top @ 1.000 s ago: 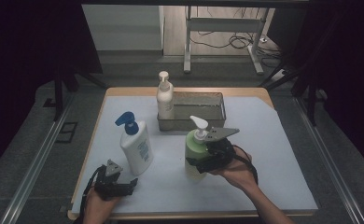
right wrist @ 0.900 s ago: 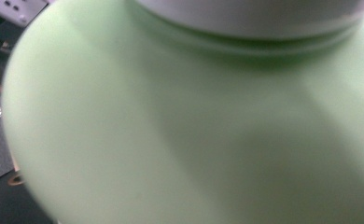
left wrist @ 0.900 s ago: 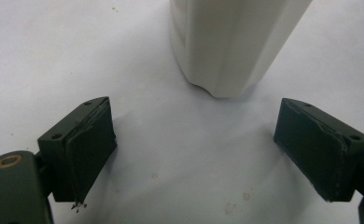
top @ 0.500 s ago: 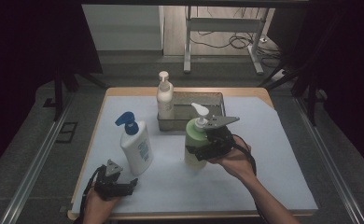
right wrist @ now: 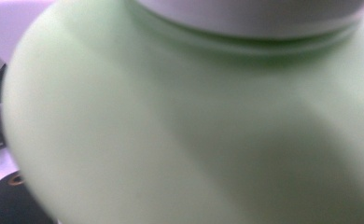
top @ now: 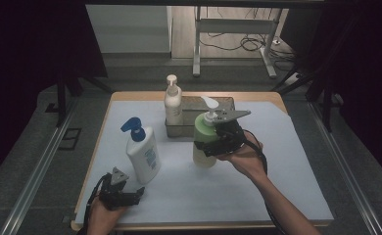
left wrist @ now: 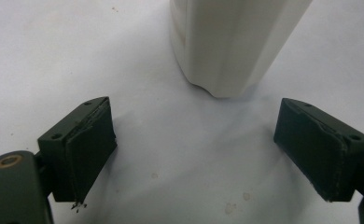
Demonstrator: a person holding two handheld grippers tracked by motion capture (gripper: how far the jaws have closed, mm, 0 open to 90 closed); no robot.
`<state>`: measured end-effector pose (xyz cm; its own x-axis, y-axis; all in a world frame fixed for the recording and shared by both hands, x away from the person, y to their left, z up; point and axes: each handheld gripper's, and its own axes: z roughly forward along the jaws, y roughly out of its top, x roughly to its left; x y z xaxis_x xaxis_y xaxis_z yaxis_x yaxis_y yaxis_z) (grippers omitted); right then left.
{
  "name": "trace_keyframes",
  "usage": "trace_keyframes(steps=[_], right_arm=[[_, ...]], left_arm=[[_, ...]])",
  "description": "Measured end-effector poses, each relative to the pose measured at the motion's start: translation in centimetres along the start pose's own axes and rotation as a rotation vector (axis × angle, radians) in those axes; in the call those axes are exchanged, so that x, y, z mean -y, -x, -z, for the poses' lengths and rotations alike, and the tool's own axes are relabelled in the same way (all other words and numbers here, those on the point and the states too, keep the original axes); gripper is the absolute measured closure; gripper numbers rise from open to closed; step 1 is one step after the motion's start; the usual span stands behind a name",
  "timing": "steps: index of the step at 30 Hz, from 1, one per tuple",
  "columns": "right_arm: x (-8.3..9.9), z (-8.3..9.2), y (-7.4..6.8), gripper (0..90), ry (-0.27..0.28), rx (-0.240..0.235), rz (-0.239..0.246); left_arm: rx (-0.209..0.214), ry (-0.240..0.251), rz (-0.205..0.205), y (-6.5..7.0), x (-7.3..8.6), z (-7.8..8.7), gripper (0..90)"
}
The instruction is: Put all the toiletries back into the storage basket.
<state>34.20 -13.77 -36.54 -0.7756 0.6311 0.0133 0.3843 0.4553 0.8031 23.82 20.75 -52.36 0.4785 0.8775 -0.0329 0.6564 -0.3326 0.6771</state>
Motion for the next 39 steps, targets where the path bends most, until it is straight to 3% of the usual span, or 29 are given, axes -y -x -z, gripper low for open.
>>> trace_keyframes(steps=[9, 22, 39], right_arm=[[-1.7, -0.3, 0.7, 11.7, 0.012, 0.023, -0.007], [-4.3, -1.4, 2.3, 11.7, 0.023, 0.093, -0.031], [-6.0, -3.2, 4.7, 11.8, 0.046, 0.152, -0.07]], left_arm=[[0.001, 0.001, 0.0, 0.0, 0.0, 0.0, 12.0], [0.0, -0.002, -0.002, 0.0, 0.0, 0.0, 12.0], [0.0, -0.002, -0.003, 0.0, 0.0, 0.0, 12.0]])
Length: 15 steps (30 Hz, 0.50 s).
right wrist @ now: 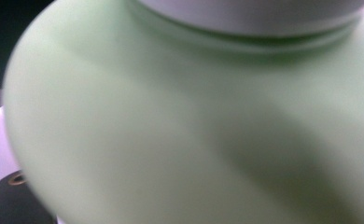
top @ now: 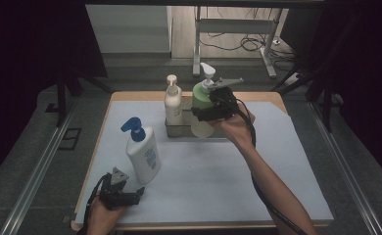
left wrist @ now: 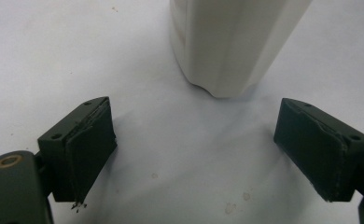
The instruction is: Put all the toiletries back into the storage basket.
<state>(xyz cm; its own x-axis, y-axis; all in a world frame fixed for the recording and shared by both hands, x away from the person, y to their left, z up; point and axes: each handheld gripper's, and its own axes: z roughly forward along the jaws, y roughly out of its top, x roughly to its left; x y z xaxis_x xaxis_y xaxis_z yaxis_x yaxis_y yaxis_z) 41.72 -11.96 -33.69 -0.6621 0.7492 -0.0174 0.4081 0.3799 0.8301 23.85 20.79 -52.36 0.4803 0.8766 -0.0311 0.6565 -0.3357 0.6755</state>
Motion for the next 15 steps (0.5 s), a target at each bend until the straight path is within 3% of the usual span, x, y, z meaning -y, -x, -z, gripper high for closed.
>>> trace_keyframes(steps=[15], right_arm=[[-1.3, -2.1, 1.7, 11.8, 0.014, 0.059, -0.038]], left_arm=[[0.001, 0.001, 0.001, 0.0, 0.0, 0.0, 12.0]])
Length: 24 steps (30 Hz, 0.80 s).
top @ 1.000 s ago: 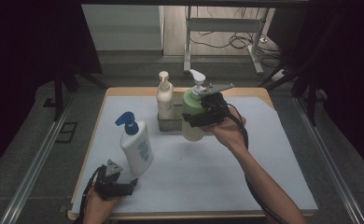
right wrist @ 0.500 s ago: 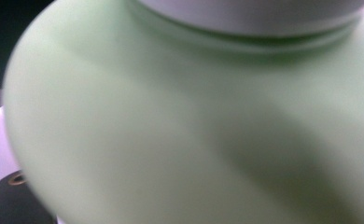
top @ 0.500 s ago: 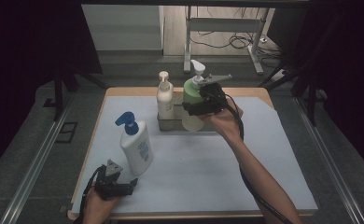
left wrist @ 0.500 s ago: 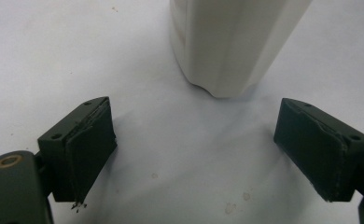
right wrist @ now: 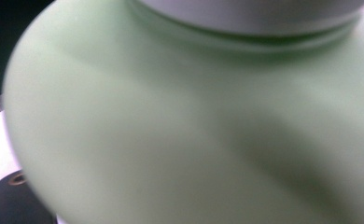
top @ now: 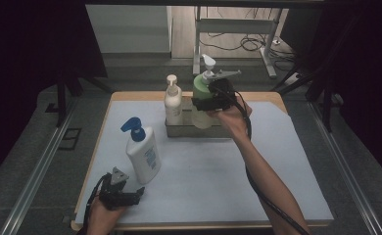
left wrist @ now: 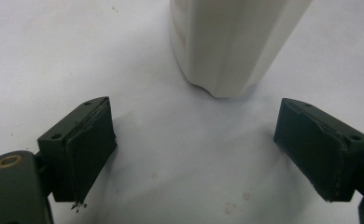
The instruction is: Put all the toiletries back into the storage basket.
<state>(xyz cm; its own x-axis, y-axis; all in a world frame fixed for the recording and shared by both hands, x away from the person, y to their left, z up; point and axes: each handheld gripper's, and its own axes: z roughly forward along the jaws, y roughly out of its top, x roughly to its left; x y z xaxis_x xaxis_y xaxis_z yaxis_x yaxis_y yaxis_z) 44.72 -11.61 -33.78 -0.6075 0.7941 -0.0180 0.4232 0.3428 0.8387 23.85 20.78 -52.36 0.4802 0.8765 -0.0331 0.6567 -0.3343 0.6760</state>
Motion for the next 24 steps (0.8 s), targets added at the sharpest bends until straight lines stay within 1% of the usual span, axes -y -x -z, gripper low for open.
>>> trace_keyframes(steps=[7, 8, 14, 19, 22, 24], right_arm=[[-0.4, -1.3, 0.3, 11.8, 0.008, 0.021, -0.011], [-0.5, -1.7, 0.4, 11.8, 0.011, 0.025, -0.014], [-0.5, -2.5, 0.6, 11.8, 0.016, 0.035, -0.02], [-0.2, -3.6, 0.8, 11.8, 0.015, 0.047, -0.027], [0.3, -4.4, 0.8, 11.8, -0.003, 0.045, -0.026], [0.5, -4.6, 0.8, 11.8, -0.007, 0.046, -0.023]], left_arm=[[-0.001, -0.003, 0.0, 0.0, 0.0, 0.0, 12.0], [0.0, -0.004, -0.001, 0.0, 0.0, 0.0, 12.0], [0.0, -0.004, 0.0, 0.0, 0.0, 0.0, 12.0], [0.0, -0.004, -0.001, 0.0, 0.0, 0.0, 12.0], [0.0, -0.004, -0.001, 0.0, 0.0, 0.0, 12.0], [0.0, -0.004, -0.001, 0.0, 0.0, 0.0, 12.0]])
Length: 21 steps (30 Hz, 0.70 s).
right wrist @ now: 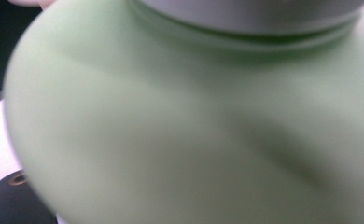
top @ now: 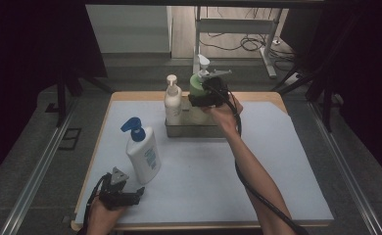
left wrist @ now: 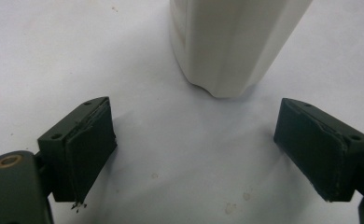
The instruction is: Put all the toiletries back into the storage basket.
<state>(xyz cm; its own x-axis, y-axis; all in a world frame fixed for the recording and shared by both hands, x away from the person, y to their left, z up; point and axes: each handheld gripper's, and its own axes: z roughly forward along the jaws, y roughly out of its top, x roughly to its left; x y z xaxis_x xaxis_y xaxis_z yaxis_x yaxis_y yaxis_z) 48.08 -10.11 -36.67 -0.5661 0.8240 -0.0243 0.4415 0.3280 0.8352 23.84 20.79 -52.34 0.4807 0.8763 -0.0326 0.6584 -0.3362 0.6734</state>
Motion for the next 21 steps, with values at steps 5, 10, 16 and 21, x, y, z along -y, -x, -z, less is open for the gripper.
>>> trace_keyframes(steps=[5, 10, 16, 21], right_arm=[[0.7, -0.7, -0.2, 11.8, -0.015, -0.011, 0.008], [1.5, -1.3, -0.5, 11.8, -0.031, -0.024, 0.019], [2.1, -1.8, -0.6, 11.8, -0.046, -0.036, 0.025], [2.8, -2.2, -0.9, 11.8, -0.052, -0.037, 0.04]], left_arm=[[0.0, 0.0, 0.0, 0.0, 0.0, 0.0, 12.0], [0.0, 0.0, 0.0, 0.0, 0.0, 0.0, 12.0], [0.0, -0.001, -0.001, 0.0, 0.0, 0.0, 12.0], [0.0, -0.001, -0.001, 0.0, 0.0, 0.0, 12.0]])
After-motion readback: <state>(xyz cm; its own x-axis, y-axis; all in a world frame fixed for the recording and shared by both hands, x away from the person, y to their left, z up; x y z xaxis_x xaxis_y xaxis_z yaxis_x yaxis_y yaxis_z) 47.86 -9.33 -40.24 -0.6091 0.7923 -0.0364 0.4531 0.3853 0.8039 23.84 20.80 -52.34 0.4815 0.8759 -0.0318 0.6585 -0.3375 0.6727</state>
